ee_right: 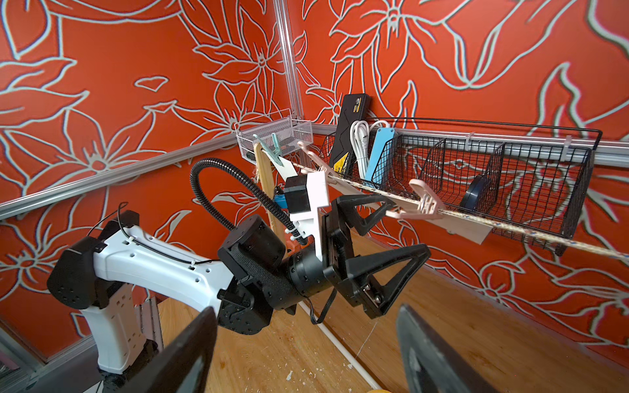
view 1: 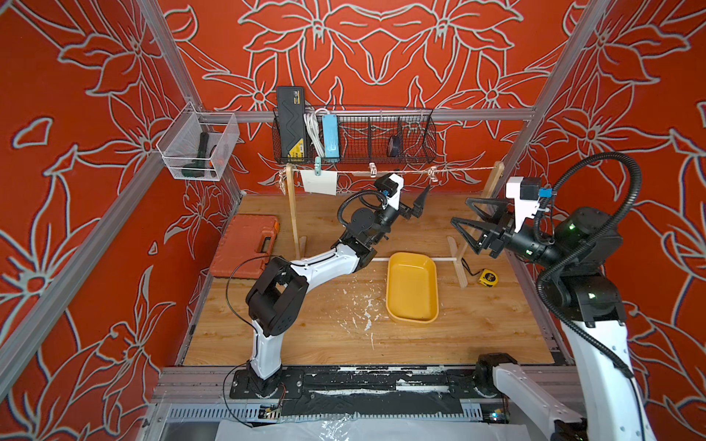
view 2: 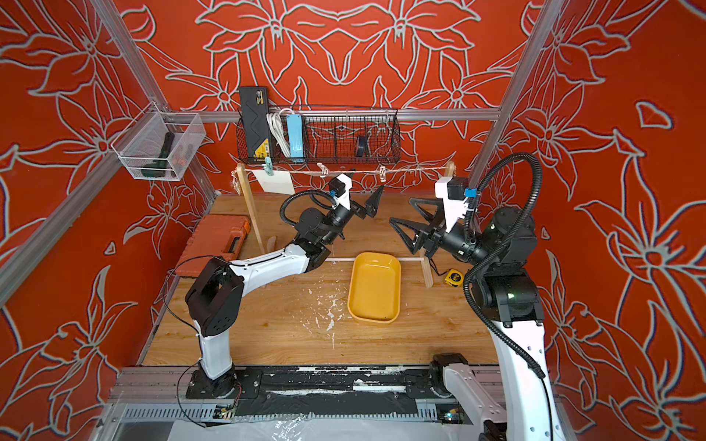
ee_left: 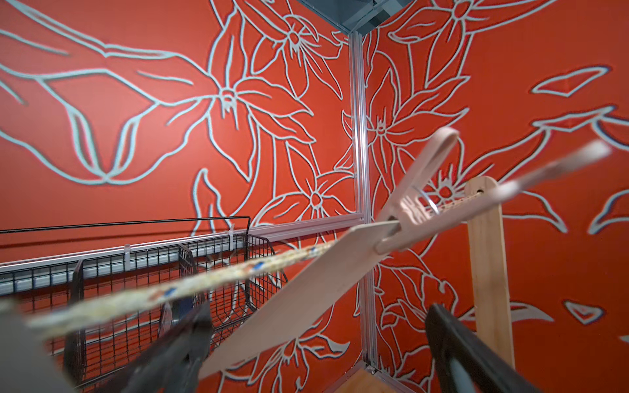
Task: Remove the postcards from the strings
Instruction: Pinch the postcard on the clothesline.
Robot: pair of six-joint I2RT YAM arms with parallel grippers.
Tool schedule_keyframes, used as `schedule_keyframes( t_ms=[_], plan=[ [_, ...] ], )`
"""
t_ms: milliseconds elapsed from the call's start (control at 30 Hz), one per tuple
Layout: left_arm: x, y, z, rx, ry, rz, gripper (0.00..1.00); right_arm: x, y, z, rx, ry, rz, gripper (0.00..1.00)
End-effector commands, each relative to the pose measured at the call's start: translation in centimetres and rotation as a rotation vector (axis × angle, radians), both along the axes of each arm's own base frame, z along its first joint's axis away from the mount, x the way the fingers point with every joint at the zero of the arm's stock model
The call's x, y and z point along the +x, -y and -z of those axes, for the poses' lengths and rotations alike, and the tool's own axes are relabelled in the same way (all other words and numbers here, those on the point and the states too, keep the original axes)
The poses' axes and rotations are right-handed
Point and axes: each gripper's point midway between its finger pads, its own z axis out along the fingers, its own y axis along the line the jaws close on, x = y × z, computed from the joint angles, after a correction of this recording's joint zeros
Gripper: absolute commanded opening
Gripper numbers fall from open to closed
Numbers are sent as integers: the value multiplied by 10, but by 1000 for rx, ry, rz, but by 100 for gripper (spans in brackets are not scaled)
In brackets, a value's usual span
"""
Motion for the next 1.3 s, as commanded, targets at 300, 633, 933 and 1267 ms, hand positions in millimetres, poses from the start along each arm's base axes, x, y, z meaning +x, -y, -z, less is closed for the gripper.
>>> schedule_keyframes(
  t_ms=[300,633,933,1267],
  plan=[
    [-10,13,7,54,21,135,83,1,-2,-2,-2,22,-11,83],
    [-37,14,6,64,51,245,68,5,-1,-1,-2,12,6,83],
    [-55,8,4,-22,74,392,64,7,1,0,-4,2,23,83],
    [-70,15,21,-21,33,521,54,10,2,-3,-2,-2,35,83]
  ],
)
